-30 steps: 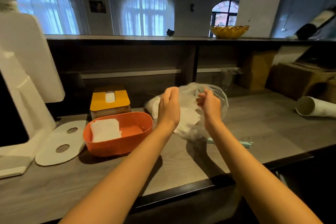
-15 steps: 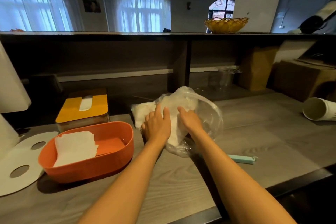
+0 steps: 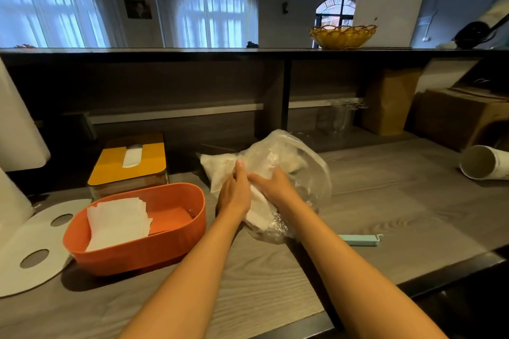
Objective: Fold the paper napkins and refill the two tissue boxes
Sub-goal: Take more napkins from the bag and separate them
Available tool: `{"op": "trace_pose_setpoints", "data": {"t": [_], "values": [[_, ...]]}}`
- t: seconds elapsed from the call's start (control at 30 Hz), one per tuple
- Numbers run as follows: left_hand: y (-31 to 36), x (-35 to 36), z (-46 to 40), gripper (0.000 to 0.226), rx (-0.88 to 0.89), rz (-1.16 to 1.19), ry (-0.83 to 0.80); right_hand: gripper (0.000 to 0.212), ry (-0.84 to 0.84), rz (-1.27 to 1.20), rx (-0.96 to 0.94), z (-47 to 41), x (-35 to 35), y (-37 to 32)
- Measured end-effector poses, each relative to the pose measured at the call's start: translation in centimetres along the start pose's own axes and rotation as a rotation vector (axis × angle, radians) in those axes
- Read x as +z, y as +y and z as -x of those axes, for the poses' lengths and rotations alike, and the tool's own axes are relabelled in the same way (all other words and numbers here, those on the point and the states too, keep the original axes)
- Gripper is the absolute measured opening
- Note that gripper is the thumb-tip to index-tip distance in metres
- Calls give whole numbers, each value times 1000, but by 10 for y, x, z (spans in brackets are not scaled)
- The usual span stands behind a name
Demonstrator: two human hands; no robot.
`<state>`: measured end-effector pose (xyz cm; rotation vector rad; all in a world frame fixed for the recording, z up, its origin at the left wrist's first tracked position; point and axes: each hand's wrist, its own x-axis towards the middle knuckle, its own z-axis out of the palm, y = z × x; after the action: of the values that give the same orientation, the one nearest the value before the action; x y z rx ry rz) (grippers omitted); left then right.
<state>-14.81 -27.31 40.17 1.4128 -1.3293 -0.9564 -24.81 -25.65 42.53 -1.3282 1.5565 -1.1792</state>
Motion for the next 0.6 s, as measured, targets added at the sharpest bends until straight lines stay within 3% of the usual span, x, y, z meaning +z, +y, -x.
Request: {"op": "trace_pose_setpoints", "data": {"t": [0.17,0.3,0.4,0.5,0.6], "values": [[0,-2,1,64,-1,184,-35,34,-1,-38,5,-1,1,-5],[3,-2,0,68,-6,35,-34,39,33,-38,14,-2,-17,-12],[1,2,-4,73,-9,-129,10,59,69,-65,1,-2,-38,-15],[0,1,-5,74,-31,-165,64,30,159,-266,-33,3,-58,-20],[-1,1,-2,66,44,-148,89,14,273,-394,-111,10,-77,-32]]}}
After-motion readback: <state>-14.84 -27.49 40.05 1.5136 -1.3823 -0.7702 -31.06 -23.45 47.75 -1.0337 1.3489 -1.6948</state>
